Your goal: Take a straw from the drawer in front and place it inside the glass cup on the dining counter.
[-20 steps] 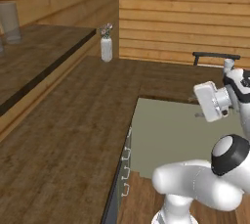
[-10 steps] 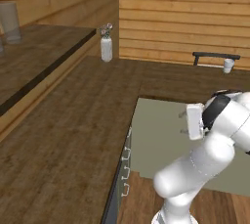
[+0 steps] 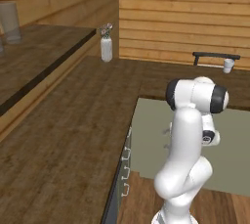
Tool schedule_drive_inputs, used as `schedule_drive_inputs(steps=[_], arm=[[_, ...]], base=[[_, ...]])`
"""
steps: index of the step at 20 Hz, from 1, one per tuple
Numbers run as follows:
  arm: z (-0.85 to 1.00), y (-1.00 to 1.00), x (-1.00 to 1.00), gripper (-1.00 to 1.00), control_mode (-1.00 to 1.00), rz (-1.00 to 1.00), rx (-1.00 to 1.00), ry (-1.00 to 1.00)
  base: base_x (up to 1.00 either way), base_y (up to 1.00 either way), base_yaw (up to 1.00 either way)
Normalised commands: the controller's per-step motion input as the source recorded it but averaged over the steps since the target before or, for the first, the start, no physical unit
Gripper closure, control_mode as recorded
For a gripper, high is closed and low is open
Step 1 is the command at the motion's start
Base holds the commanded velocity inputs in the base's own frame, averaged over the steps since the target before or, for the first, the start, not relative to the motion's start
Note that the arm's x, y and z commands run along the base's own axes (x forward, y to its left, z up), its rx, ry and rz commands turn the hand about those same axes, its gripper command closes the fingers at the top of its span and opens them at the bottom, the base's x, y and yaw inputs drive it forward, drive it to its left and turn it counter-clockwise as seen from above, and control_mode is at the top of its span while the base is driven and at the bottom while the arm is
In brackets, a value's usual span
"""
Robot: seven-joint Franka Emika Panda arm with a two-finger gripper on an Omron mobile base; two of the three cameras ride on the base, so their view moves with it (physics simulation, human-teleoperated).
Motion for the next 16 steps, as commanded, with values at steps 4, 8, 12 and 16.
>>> schedule_drive_inputs(steps=[4,8,12,16], arm=[[-0.34,0.41,0.13,-1.0,-1.0,0.0,0.0,-0.08],[-0.1,0.36,0.45,-1.0,-1.0,0.0,0.01,-0.06],[0.0,0.34,0.65,-1.0,-1.0,0.0,0.0,-0.05],[0.0,0.46,0.72,-1.0,-1.0,0.0,0.0,0.0]], base=[[0.0,0.0,0.0],[0.0,0.0,0.0],[0.0,0.0,0.0],[0.0,0.0,0.0]])
